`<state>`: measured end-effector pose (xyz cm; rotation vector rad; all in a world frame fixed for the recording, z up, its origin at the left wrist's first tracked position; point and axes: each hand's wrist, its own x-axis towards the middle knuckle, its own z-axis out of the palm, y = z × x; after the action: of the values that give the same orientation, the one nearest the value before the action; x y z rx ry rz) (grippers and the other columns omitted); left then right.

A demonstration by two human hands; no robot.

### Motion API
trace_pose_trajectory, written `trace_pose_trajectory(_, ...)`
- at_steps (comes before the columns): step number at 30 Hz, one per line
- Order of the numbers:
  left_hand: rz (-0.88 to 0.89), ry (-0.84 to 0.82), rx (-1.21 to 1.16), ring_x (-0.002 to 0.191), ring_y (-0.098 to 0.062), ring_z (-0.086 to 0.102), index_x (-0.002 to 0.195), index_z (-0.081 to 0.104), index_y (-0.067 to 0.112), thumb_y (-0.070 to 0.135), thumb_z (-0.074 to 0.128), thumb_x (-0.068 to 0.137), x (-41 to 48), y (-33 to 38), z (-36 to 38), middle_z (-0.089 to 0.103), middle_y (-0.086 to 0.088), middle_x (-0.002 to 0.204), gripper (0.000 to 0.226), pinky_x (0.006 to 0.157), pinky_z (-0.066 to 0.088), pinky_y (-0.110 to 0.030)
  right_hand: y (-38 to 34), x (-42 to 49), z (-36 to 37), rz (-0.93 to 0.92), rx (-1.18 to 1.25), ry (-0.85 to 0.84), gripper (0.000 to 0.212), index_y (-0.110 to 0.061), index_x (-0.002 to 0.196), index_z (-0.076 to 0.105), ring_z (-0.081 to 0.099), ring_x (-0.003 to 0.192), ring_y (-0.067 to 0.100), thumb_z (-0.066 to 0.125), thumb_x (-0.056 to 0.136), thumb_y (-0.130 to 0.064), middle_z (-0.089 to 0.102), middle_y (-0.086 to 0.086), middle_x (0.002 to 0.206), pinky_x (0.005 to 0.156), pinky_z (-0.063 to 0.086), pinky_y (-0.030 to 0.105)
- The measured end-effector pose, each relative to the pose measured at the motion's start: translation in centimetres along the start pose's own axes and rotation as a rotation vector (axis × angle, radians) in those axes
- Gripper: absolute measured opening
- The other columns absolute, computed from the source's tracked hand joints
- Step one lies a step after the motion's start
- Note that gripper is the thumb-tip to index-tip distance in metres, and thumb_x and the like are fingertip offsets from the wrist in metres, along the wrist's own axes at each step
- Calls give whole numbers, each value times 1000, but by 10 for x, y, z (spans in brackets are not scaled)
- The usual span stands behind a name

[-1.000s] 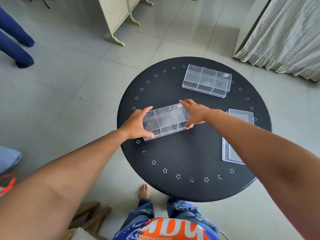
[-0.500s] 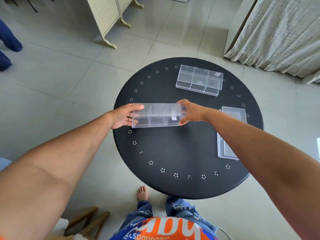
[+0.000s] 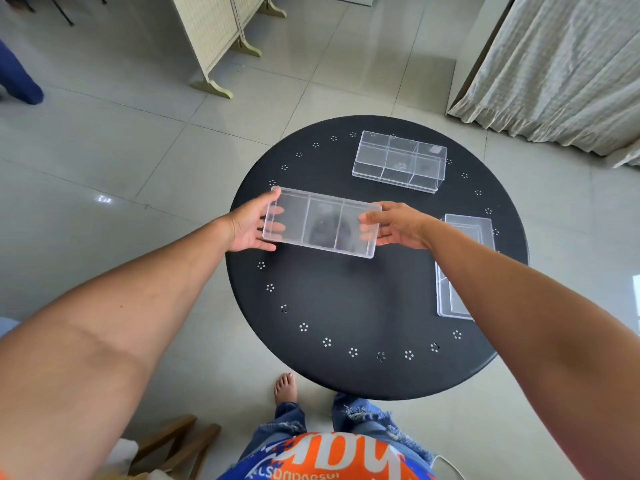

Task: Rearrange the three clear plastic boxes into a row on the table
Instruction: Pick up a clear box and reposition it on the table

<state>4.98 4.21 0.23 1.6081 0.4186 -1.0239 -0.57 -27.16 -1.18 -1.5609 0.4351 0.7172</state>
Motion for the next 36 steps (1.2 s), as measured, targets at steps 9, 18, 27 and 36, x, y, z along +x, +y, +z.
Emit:
trace_pose_trajectory(9,-5,174,-54,96,-33,62,133,50,8,44,60,92,16,-10,10,55,-7,95,56,88,53,-48,0,14,31,100,84,200,48,-2,123,62,67,89,37,68,92,-38,66,24,111,87,57,50)
trace_pose_trajectory(18,19,326,100,107,-36,62,133,51,1,44,58,93,33,-15,13,59,-20,127,59,88,51,-42,-3,25,54,129,77,337,19,-6,105,61,60,58,23,56,98,-23,63,8,79,56,56,35)
trace_pose_trajectory(27,29,379,168,107,-33,64,127,56,1,40,64,89,36,-18,13,63,-17,125,56,80,53,-37,2,30,58,136,72,426,14,-7,98,61,68,66,26,57,93,-20,67,7,82,75,60,45)
trace_pose_trajectory(36,29,393,237,102,-30,65,120,60,7,39,64,86,42,-22,14,65,-10,114,47,86,54,-38,6,27,59,165,74,457,12,-7,95,59,65,78,30,54,87,-13,62,11,89,85,59,51)
